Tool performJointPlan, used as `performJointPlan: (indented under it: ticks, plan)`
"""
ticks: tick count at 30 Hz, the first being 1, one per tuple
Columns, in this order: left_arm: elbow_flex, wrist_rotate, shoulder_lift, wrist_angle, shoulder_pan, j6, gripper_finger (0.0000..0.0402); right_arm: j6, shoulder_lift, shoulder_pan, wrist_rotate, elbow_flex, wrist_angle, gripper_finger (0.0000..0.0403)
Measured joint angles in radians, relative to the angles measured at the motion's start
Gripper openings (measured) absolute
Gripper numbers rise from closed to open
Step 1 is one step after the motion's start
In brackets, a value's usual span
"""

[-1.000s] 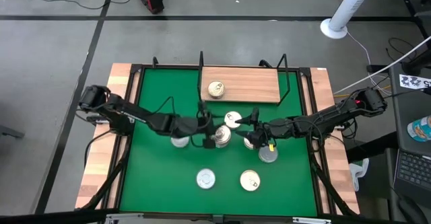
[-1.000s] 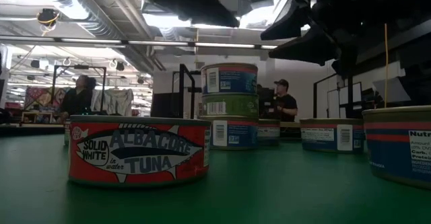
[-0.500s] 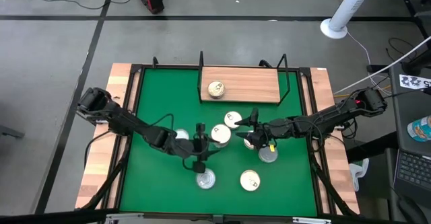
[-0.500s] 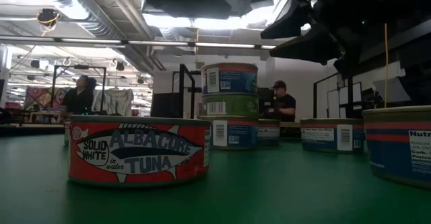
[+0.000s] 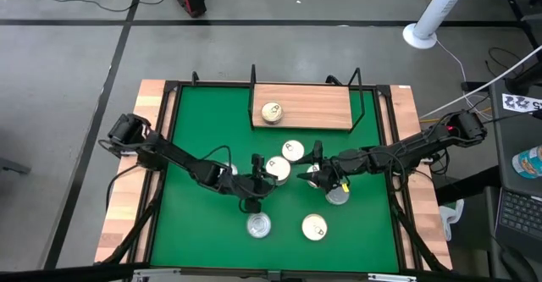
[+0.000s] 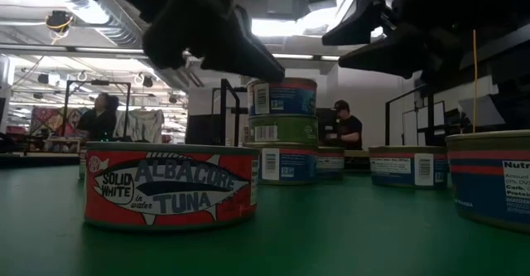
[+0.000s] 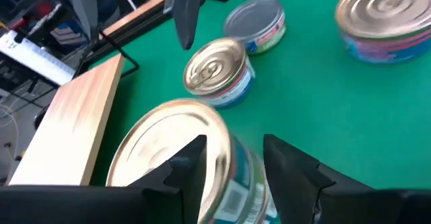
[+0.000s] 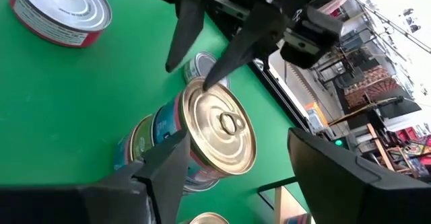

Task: Stack canned seafood by type on shelf
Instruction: Put the blue tuna can on the shelf

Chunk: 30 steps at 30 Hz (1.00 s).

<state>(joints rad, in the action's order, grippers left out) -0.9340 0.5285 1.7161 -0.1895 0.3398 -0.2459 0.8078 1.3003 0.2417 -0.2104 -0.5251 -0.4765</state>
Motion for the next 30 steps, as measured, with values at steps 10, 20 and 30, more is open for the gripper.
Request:
performJointPlan:
  ticks: [10, 20, 30]
  plan:
    - [0.0, 0.002, 0.0, 0.051, -0.02, -0.068, 0.0141, 0.0, 0.0, 0.0, 0.0, 0.0, 0.008, 0.025]
    - [0.0, 0.002, 0.0, 0.058, -0.02, -0.13, 0.0136, -0.002, 0.0, 0.0, 0.071, 0.0, 0.009, 0.025]
    - [0.0, -0.001, 0.0, 0.04, -0.019, -0.141, 0.0043, -0.05, 0.0, 0.0, 0.072, 0.0, 0.008, 0.025]
